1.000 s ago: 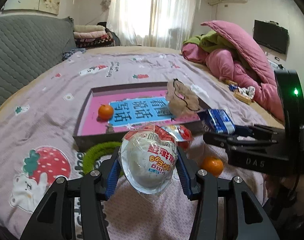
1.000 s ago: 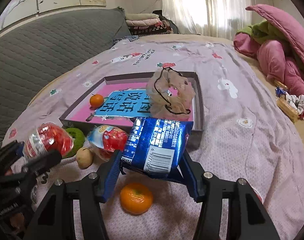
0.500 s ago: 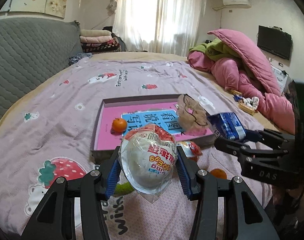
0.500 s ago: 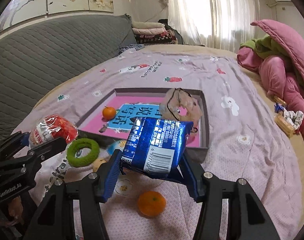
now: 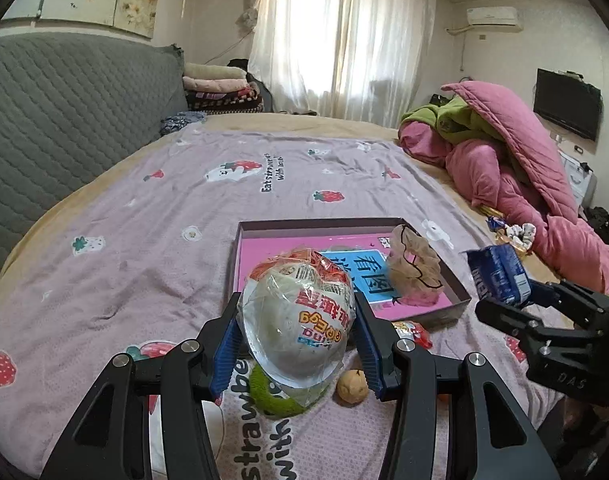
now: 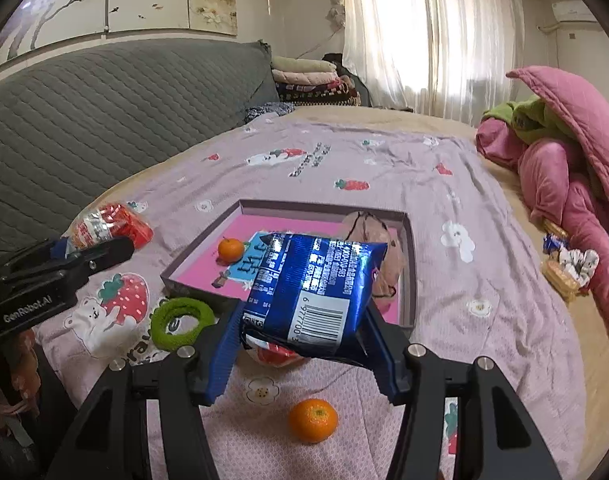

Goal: Organize objects

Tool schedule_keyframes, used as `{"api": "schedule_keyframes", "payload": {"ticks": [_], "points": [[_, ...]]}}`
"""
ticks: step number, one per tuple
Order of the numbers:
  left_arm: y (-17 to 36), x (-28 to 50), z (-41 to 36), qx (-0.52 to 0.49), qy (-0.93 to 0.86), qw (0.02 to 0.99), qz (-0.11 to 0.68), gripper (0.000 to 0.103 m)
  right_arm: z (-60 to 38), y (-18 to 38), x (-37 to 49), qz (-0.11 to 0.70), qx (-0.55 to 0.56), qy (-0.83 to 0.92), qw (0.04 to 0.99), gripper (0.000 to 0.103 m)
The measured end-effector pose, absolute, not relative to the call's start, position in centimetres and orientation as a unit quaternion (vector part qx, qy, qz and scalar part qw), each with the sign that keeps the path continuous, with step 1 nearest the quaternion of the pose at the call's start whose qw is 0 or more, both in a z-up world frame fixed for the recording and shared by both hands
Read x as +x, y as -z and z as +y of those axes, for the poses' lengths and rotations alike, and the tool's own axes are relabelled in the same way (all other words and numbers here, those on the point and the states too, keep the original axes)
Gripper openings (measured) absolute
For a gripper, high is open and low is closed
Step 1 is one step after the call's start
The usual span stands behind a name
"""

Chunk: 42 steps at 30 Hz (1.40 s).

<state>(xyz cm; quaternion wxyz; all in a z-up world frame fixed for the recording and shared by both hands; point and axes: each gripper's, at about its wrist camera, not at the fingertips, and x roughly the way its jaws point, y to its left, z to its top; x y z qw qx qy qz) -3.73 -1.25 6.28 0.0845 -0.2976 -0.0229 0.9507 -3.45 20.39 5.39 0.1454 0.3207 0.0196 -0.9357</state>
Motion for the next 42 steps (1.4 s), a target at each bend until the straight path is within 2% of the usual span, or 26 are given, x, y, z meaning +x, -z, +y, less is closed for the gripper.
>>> {"api": "schedule_keyframes", "payload": {"ticks": [13, 42], "points": [[-6.7, -4.1, -1.6, -0.293, -0.952, 0.081, -0.023, 0.053, 19.4, -6.6, -3.9, 0.025, 0.310, 0.939, 0.147, 0.057], [-4.7, -6.0, -1.3, -0.309, -0.947, 0.085, -0.018, 0.053, 19.3, -4.9, -6.4, 0.017, 0.315, 0.937, 0.150, 0.057]]}}
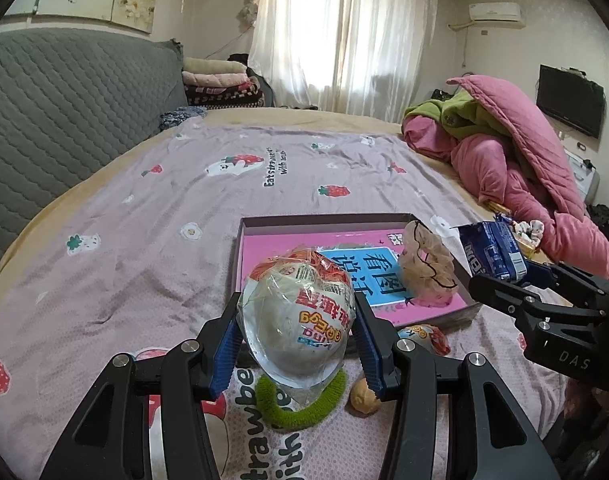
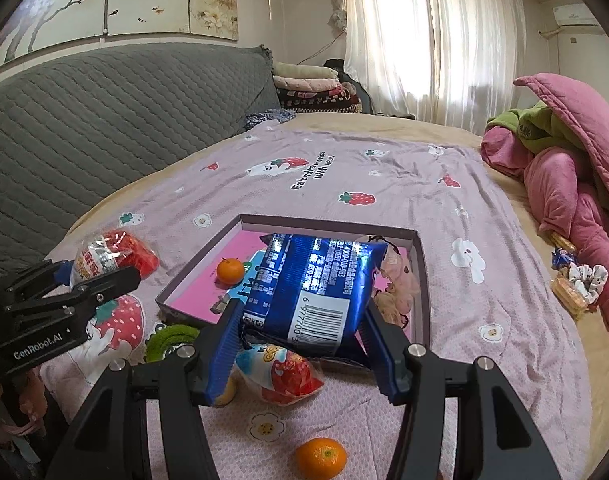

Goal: Organize objects

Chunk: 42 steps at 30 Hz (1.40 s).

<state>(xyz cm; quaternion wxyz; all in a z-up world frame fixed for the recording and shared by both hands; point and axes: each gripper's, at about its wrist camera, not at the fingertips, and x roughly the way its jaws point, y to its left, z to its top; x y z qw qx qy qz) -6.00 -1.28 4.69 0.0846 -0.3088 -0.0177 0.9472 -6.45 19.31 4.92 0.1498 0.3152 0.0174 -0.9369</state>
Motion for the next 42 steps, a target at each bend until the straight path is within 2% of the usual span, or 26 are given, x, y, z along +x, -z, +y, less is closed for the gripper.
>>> {"api": "schedule_keyframes", "payload": {"ticks": [23, 42], "points": [[-4.7, -11.4, -1.2, -0.315, -0.946, 0.080, -0.009, 0.053, 19.6, -4.6, -10.0, 0.033, 0.315, 0.938, 0.142, 0.057], [-0.5, -15.2, -1.2, -0.367, -0.927, 0.080, -0.015, 0.053, 20.2, -2.0, -12.8, 0.024, 0.348, 0.926, 0.145, 0.057]]}}
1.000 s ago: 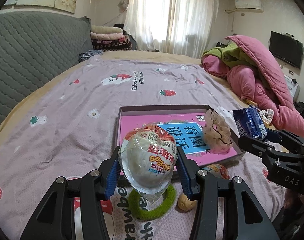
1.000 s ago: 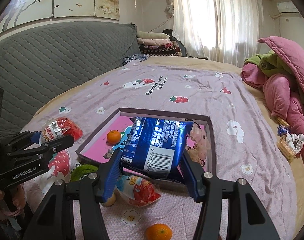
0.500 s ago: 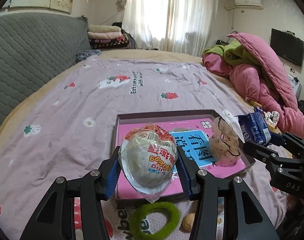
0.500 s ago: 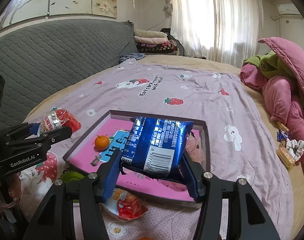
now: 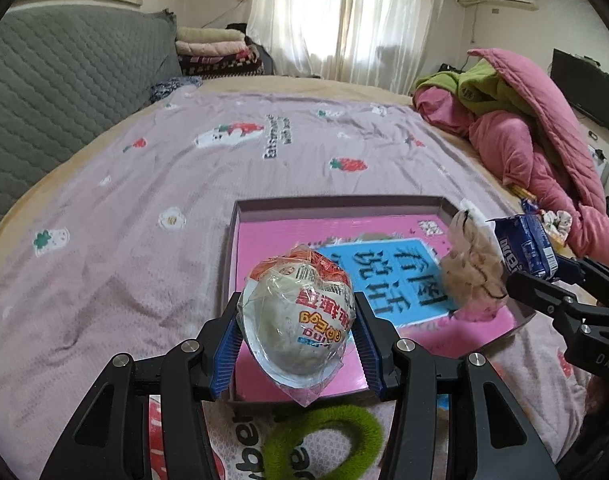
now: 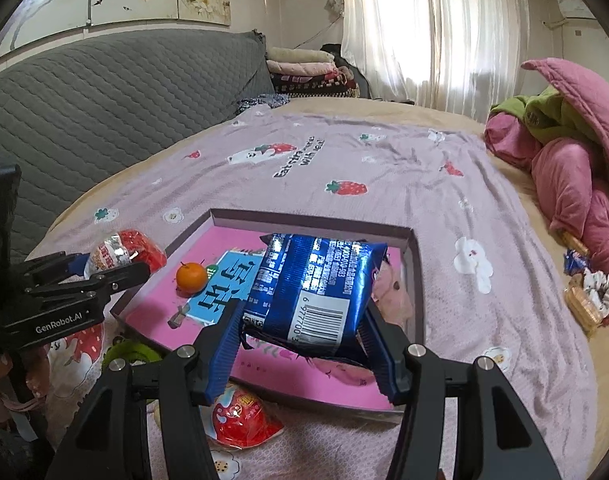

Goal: Organize objects

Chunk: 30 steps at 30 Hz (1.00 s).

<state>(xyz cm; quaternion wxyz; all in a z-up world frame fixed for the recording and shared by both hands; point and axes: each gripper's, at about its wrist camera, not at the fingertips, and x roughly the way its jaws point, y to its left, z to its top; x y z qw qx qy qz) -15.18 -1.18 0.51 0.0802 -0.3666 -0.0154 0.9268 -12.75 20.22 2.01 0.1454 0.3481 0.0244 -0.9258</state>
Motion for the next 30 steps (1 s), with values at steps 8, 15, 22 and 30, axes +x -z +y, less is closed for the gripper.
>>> {"api": "schedule_keyframes", "payload": {"ticks": [8, 15, 22, 30], "points": [[1.4, -15.5, -1.0, -0.382, -0.920, 0.081, -0.016, 0.053, 19.8, 0.1, -13.3, 0.027, 0.374, 0.915, 0.148, 0.057], [2.7, -16.2, -0.7, -0.398, -0.913, 0.083, -0.015, 0.053, 19.8, 1.7, -14.0, 0.029, 0.398, 0.905, 0.148, 0.057], [3.4, -16.8, -0.4, -0.405, -0.910, 0.084, -0.014, 0.053, 19.6, 2.6, -14.8, 0.030, 0.411, 0.899, 0.151, 0.057], [4.1, -17.5, 0.0, -0.411, -0.908, 0.082, -0.009, 0.053, 19.5, 3.6, -16.1, 0.040, 0.426, 0.892, 0.148, 0.057]]}}
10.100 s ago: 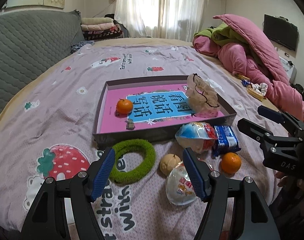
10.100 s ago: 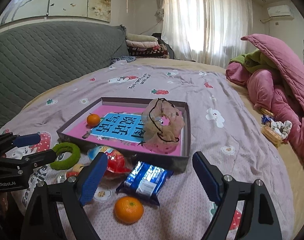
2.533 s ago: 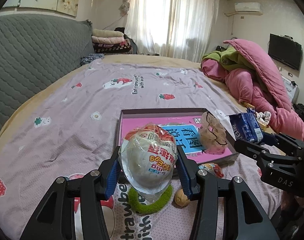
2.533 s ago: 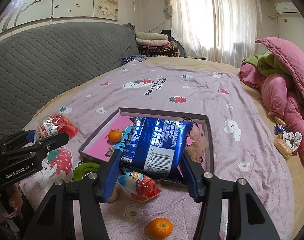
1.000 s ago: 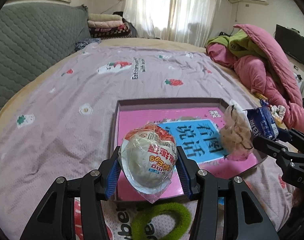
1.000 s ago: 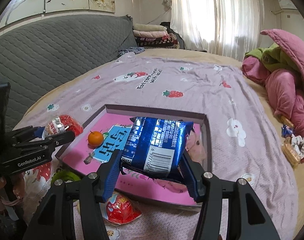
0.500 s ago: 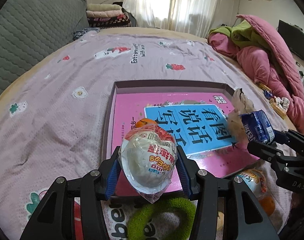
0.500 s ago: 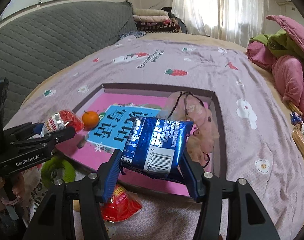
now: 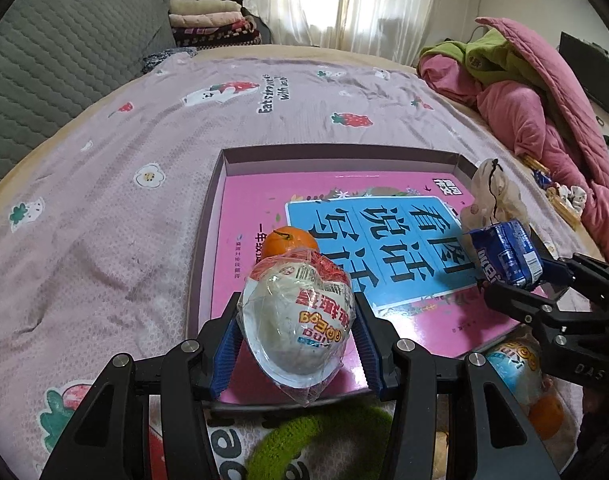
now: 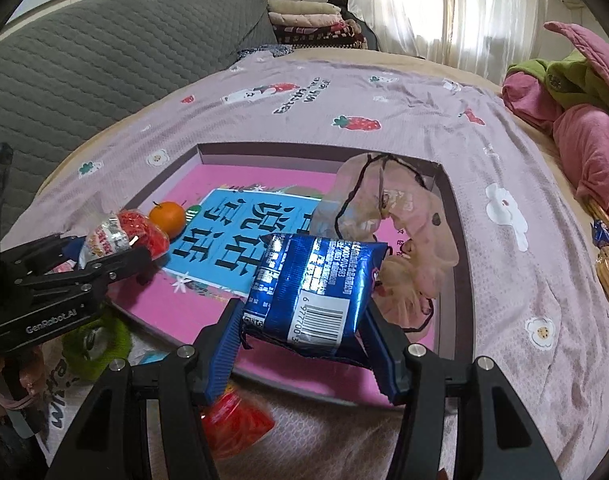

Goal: Organize objects
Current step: 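Lower the white candy egg into the tray while the right lowers the blue packet there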

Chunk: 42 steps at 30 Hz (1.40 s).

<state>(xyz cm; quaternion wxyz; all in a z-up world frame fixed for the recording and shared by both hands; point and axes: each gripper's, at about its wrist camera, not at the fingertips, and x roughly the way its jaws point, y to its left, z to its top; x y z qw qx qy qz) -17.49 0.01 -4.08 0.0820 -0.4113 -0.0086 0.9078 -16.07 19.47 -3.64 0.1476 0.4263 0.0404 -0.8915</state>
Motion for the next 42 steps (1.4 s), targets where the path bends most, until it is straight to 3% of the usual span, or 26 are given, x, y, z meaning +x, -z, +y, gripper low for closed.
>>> {"api": "schedule_keyframes", "payload": {"ticks": [42], "points": [[5.0, -19.8, 0.3, -0.416, -0.906, 0.075, -0.014, 0.053, 19.7, 5.2, -18.5, 0.054, 0.455, 0.876, 0.151, 0.058]]}}
